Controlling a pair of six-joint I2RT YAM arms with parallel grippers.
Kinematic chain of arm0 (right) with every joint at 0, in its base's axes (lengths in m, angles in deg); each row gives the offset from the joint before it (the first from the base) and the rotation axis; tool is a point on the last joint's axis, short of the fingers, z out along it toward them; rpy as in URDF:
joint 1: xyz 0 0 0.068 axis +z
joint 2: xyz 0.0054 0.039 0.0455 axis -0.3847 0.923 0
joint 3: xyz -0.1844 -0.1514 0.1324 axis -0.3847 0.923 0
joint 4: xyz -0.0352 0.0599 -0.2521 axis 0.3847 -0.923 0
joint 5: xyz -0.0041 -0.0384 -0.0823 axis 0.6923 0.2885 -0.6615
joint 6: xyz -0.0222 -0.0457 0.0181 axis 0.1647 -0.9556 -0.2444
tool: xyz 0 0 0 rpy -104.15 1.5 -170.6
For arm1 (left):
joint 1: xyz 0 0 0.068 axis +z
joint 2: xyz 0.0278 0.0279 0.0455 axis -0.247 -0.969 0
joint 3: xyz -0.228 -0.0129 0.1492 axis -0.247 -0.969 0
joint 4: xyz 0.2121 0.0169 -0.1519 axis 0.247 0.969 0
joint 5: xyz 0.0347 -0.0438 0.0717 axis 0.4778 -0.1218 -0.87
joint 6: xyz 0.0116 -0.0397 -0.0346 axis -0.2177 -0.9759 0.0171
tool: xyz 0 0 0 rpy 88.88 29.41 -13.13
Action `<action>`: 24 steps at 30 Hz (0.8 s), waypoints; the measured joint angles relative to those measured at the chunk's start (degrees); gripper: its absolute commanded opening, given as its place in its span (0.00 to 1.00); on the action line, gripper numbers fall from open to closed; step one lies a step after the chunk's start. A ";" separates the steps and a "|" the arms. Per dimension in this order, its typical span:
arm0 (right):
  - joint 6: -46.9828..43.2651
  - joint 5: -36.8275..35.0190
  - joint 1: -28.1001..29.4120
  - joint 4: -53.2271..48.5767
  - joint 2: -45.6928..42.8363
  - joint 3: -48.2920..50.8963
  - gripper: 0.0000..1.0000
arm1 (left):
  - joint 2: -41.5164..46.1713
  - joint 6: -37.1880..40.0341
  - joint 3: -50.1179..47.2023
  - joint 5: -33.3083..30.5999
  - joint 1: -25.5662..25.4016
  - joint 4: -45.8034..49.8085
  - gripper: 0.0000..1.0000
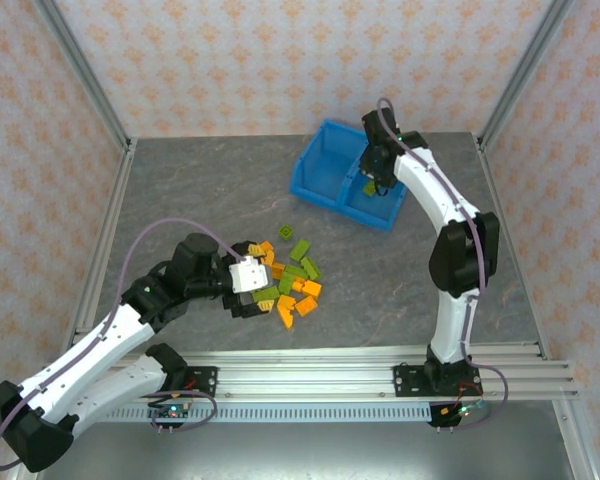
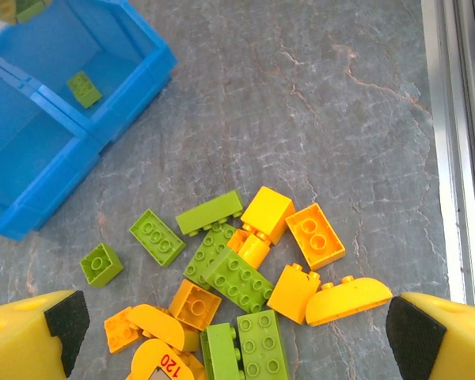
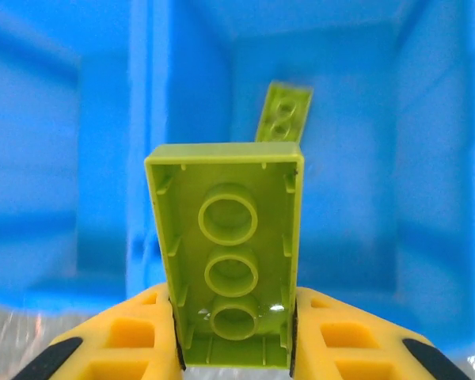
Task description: Sort the legos into containers by color
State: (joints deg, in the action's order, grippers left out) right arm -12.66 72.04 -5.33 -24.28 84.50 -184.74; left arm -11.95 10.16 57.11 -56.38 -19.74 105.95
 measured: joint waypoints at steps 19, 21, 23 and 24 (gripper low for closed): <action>-3.52 4.42 -3.26 -3.41 11.69 -6.56 0.50 | -2.95 -6.32 -0.17 -5.16 0.00 -5.11 1.00; -3.54 5.53 -3.26 -3.02 8.24 -5.03 0.50 | -4.22 -8.35 -0.17 -6.16 0.00 -5.90 1.00; -3.67 6.99 -3.08 -1.46 1.84 -0.68 0.51 | -5.86 -12.02 -0.02 -8.07 0.00 -6.64 1.00; -3.72 7.56 -2.95 -0.70 -1.55 1.66 0.52 | -6.93 -14.10 0.46 -8.92 0.00 -6.56 1.00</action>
State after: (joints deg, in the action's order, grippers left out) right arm -16.38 79.60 -8.28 -24.98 82.95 -183.07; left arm -18.87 -3.94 57.57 -65.29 -19.74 99.40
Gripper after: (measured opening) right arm 0.504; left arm 0.995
